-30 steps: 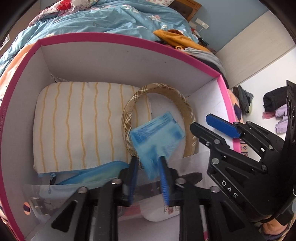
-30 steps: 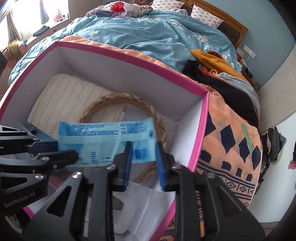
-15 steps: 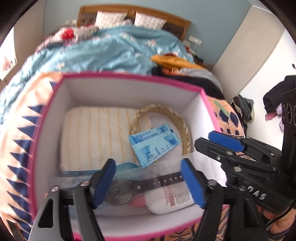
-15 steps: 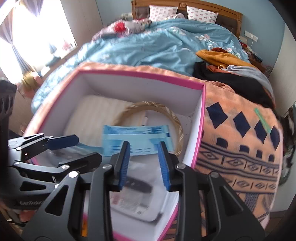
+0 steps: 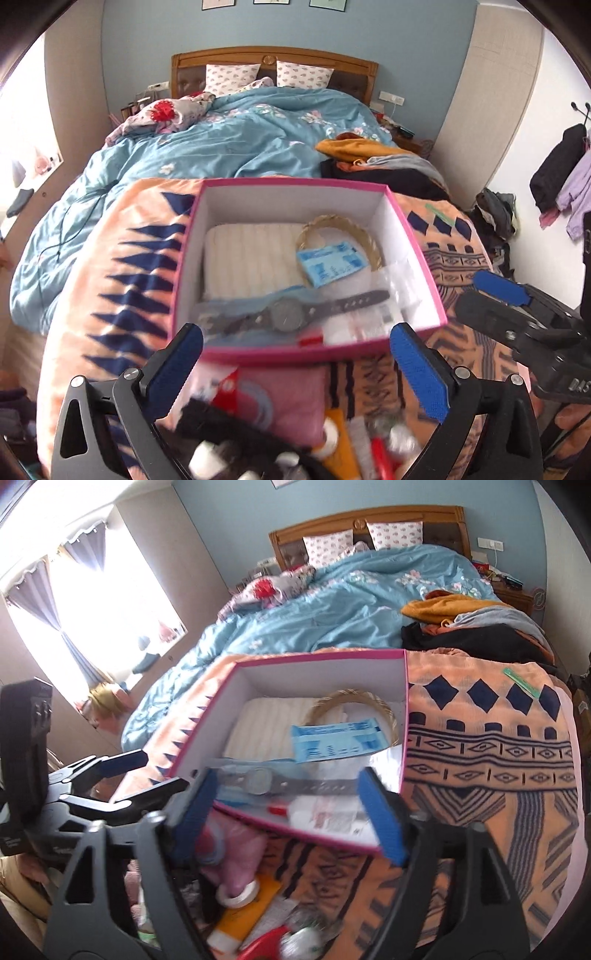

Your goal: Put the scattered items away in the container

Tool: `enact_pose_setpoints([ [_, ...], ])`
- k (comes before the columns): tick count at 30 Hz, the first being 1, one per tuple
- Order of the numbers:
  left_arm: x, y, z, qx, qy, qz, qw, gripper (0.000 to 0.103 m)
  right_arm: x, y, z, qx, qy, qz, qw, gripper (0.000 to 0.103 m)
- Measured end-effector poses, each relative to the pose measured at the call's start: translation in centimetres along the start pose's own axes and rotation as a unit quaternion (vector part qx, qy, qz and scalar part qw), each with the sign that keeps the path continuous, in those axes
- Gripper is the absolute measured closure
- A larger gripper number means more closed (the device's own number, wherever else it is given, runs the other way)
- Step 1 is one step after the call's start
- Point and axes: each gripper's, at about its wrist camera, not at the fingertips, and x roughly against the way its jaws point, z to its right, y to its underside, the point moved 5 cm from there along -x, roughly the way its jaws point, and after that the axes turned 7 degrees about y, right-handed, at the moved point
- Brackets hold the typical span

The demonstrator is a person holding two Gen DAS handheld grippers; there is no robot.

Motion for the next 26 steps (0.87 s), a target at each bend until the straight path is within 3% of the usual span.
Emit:
enact_pose_setpoints([
  [2,1.0,1.3,-0.4,0.004,-0.006,-0.004,1.0000,0.000,1.4,1.0,-1.0,0.003,0.001,0.010,1.000,0.012],
  [4,1.9,2.8,-0.8,0.004,-0.018,-0.009,0.9998,0.000,2.4,2.4,-2.2,0.006,0.001,0.012,1.000,0.000],
  [9,3.5,6.5,-1.7,0.011,-0.041,-0.023,0.9988,0.000,3.5,6.1,-4.6,0.012,0.001,-0.001,1.000,0.000],
  [13,3.8,8.8,-2.2,0.023,-0.053,-0.040,0.9976,0.000,3.7,8.3,-5.7,0.026,0.026,-0.012,0.999,0.000],
  [26,4.9,11.4,-1.1,-0.004,-0.103,-0.038,0.9939,0.000,3.8,11.0,-6.2,0.022,0.040,-0.024,0.999,0.000],
])
